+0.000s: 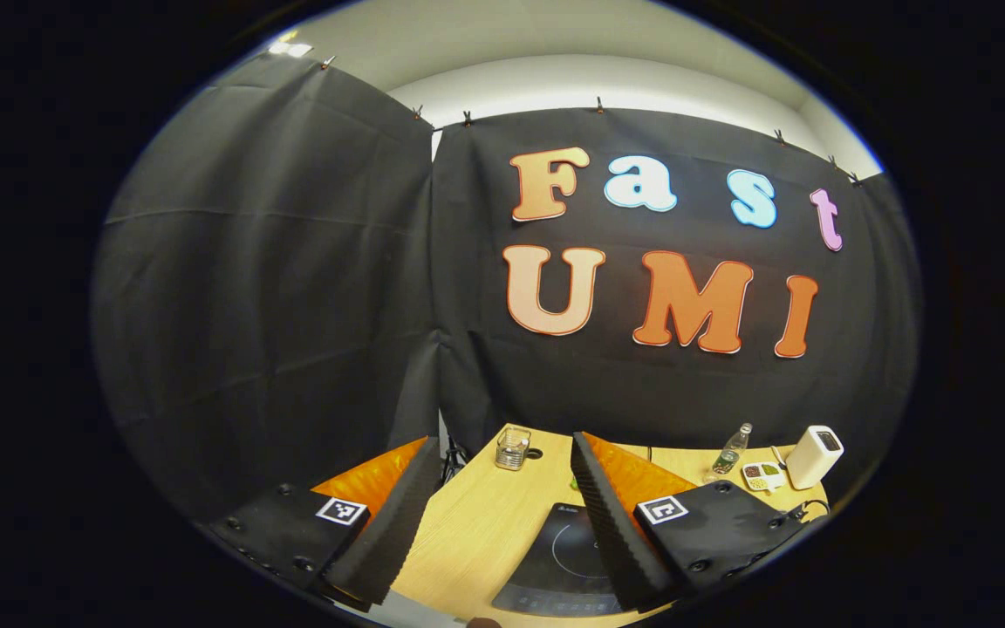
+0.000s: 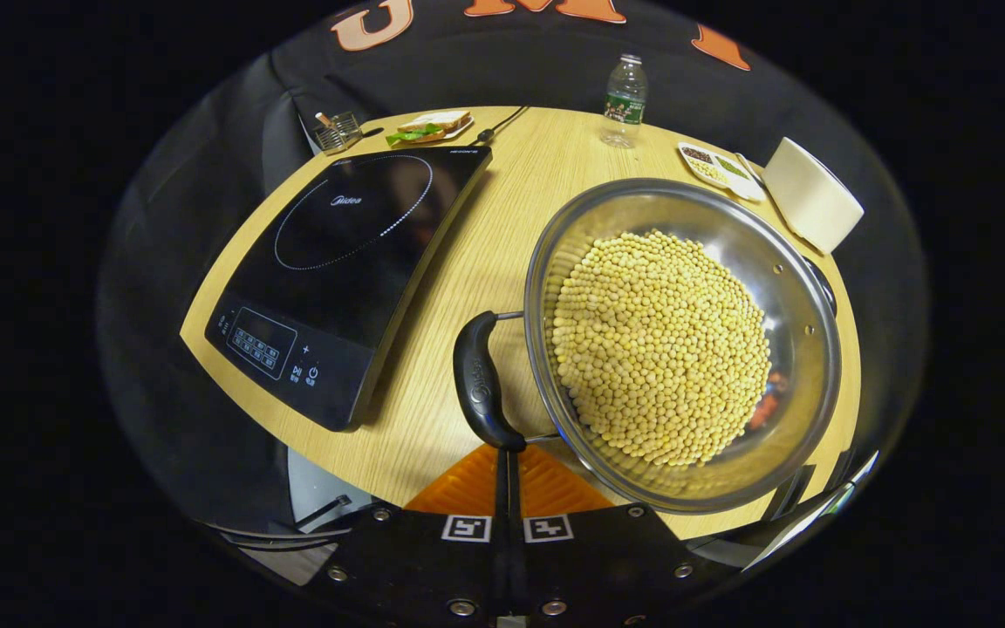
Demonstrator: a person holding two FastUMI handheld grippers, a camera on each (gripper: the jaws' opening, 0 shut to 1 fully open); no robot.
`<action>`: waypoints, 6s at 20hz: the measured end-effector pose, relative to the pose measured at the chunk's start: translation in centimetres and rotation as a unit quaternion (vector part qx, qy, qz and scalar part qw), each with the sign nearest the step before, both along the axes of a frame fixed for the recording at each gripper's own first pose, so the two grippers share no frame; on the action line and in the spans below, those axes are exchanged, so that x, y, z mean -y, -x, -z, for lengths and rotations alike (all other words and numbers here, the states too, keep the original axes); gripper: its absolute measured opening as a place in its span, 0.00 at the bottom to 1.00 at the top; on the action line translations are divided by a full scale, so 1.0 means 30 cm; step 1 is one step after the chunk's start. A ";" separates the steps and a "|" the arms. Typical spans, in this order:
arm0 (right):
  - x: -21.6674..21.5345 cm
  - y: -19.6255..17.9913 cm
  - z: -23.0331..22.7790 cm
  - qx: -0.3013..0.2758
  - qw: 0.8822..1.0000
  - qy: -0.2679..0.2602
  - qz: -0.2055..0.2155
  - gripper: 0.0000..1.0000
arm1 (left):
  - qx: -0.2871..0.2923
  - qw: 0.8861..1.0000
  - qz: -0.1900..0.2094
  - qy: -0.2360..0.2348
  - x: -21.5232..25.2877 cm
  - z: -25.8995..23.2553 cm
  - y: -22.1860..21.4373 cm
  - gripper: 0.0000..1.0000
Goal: First push the handle of the pot to place it horizontally, then grasp the pot with both hands and set it on the induction cooktop.
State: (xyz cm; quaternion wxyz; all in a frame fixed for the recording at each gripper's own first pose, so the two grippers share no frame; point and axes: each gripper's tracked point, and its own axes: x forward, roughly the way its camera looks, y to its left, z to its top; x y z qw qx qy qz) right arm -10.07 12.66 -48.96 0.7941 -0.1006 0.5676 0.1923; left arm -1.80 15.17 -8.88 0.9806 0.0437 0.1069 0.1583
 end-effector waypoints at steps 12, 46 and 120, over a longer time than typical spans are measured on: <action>-0.104 -0.099 0.001 0.004 1.000 -0.007 -0.002 0.00 | -0.002 1.000 -0.027 -0.006 -0.111 -0.003 -0.007 0.98; -0.215 -0.259 -0.006 0.013 0.999 0.012 0.036 0.00 | -0.024 0.998 -0.057 0.005 -0.307 0.045 -0.031 0.98; 0.746 -0.574 0.051 0.070 0.960 0.012 0.270 0.58 | -0.491 0.840 0.200 0.116 1.027 1.618 -0.200 0.58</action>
